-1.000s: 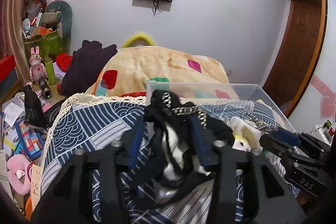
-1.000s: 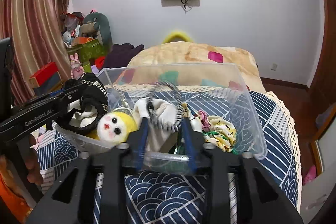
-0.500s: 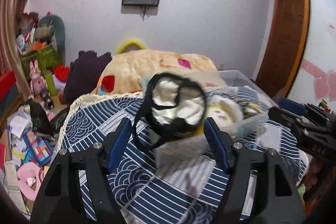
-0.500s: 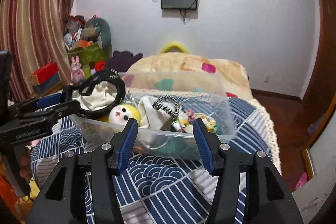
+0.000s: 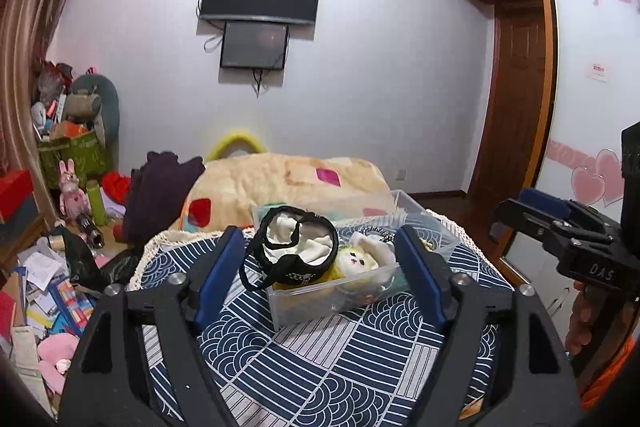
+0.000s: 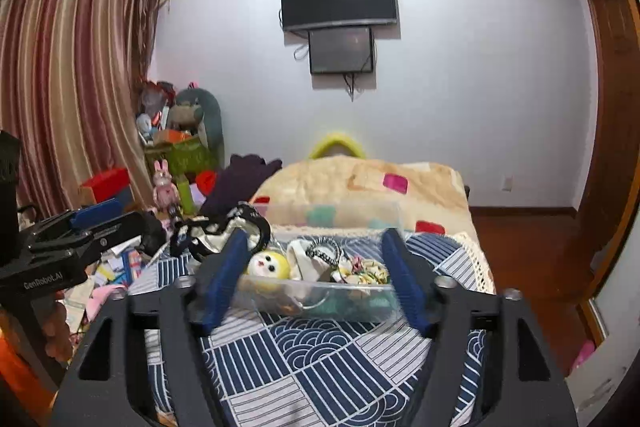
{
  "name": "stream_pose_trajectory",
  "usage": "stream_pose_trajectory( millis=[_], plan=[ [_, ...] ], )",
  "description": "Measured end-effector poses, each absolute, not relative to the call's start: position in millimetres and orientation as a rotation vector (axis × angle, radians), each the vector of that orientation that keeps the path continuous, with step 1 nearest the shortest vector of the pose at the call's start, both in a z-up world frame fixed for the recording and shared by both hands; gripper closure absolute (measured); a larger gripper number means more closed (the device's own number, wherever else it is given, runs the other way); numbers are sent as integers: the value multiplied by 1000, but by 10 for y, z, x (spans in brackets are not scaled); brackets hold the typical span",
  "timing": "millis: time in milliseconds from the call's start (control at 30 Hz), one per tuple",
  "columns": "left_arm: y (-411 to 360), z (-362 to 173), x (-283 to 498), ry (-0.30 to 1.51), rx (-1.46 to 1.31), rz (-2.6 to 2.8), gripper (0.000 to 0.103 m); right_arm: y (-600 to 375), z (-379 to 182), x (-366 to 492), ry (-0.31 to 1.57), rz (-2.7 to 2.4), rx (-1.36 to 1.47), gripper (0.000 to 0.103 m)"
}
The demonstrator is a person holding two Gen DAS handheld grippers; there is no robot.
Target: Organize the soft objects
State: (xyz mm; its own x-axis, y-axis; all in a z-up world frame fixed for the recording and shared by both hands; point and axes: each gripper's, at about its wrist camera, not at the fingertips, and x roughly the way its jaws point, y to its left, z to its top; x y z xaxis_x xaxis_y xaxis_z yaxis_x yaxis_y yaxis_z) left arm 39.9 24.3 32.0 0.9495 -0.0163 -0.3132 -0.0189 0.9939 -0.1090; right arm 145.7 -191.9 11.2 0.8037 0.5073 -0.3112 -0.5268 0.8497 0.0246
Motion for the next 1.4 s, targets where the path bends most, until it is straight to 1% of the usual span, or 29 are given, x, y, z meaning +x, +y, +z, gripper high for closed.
stream_pose_trajectory(
  millis=[67,100,200,333,467,600,1400],
  plan=[
    [223,309,336,308,-107,0,15,-1924,133,1395,292,549,-67,29],
    [217,298,300,302,-104,2,14,-1924,137,1371,286,549,-69,28],
    [189,266,251,294,-99,0,7,-1917,123,1320,271,545,-70,19],
    [160,230,213,277,-81,12,1,-1898,84,1290,264,544,-74,18],
    [133,188,186,272,-75,7,0,-1881,33,1269,263,539,-85,17],
    [99,159,165,276,-61,7,0,-1878,-26,1263,270,541,-84,14],
    [89,96,159,292,-67,8,0,-1907,-69,1232,288,556,-83,13]
  ],
)
